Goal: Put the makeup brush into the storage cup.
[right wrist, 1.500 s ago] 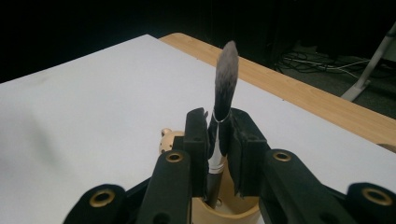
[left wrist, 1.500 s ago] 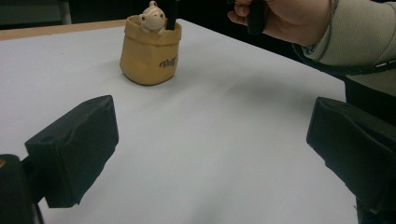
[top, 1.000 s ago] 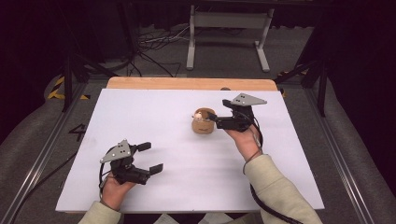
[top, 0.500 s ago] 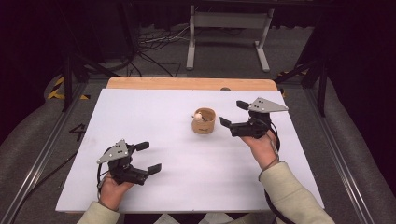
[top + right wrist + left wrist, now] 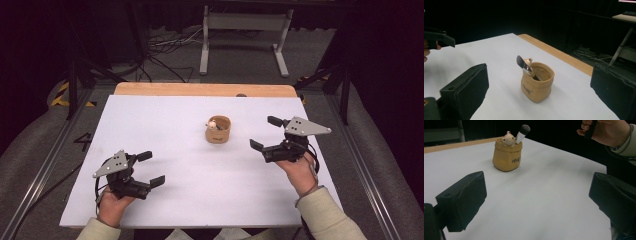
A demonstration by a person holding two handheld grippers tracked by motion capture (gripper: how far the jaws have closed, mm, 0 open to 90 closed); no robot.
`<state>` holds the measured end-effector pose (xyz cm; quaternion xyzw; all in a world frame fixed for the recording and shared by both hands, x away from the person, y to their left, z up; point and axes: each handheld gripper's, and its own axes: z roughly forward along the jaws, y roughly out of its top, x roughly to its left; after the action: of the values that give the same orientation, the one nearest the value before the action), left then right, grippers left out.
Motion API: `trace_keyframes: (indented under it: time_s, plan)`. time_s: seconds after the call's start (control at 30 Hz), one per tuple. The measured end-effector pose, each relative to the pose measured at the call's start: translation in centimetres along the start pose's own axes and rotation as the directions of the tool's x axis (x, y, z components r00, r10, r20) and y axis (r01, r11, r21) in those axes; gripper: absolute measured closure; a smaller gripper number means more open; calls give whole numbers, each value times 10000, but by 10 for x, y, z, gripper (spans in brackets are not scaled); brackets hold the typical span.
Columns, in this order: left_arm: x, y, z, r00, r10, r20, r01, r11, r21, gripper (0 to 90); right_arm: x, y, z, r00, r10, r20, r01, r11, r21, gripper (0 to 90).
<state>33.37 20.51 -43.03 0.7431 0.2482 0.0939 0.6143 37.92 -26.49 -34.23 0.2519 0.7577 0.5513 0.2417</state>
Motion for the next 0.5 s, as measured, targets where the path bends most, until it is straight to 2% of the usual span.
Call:
trace_keyframes:
  time_s: [0.37,0.5]
  plan:
    - [-1,-2,-8,10000,7,22,-7,10000,-10,20,-1,-19,-22,9998,-178,-109,178,9998,-17,0]
    - [-1,-4,-11,10000,3,61,-3,10000,-27,18,3,-32,-28,9990,-152,-412,143,9996,-225,0]
